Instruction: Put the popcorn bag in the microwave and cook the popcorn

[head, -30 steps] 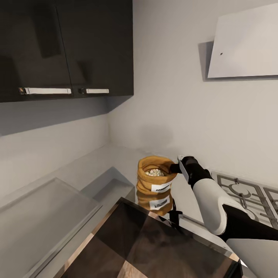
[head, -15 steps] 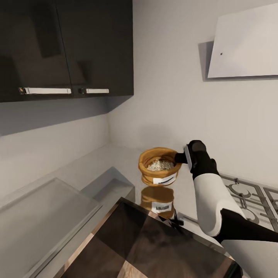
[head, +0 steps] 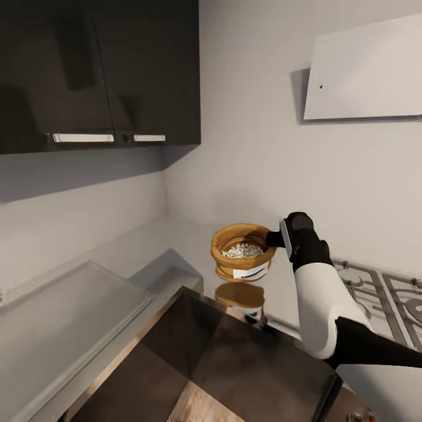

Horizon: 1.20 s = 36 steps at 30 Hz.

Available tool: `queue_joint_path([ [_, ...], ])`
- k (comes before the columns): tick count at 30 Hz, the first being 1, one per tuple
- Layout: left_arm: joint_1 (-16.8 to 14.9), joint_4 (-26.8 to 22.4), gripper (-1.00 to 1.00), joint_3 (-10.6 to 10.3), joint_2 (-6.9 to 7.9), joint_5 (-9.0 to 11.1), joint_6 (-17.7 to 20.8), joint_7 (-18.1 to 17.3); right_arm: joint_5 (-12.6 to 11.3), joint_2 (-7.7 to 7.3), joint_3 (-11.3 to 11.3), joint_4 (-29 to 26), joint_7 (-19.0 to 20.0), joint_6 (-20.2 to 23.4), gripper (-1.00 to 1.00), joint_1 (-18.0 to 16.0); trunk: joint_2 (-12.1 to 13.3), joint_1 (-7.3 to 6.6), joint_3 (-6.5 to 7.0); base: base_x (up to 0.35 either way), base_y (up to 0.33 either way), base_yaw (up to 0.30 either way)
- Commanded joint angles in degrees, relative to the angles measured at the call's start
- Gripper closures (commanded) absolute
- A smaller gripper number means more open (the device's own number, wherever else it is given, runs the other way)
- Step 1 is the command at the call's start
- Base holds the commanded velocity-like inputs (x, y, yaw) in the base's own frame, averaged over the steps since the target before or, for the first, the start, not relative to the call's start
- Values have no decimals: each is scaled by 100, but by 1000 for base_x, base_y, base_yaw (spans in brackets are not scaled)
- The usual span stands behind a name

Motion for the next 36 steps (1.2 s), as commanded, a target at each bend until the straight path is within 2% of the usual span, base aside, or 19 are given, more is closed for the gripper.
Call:
queue_joint_path([
  [1, -4, 4, -100, 2, -1, 35, -19, -1, 0, 6, -20, -5, 0, 14, 100, -6, -5, -3, -7, -313, -75, 0],
  [36, -4, 4, -100, 0, -3, 35, -18, -1, 0, 15, 3, -5, 3, 14, 100, -6, -5, -3, -7, -317, -57, 0],
])
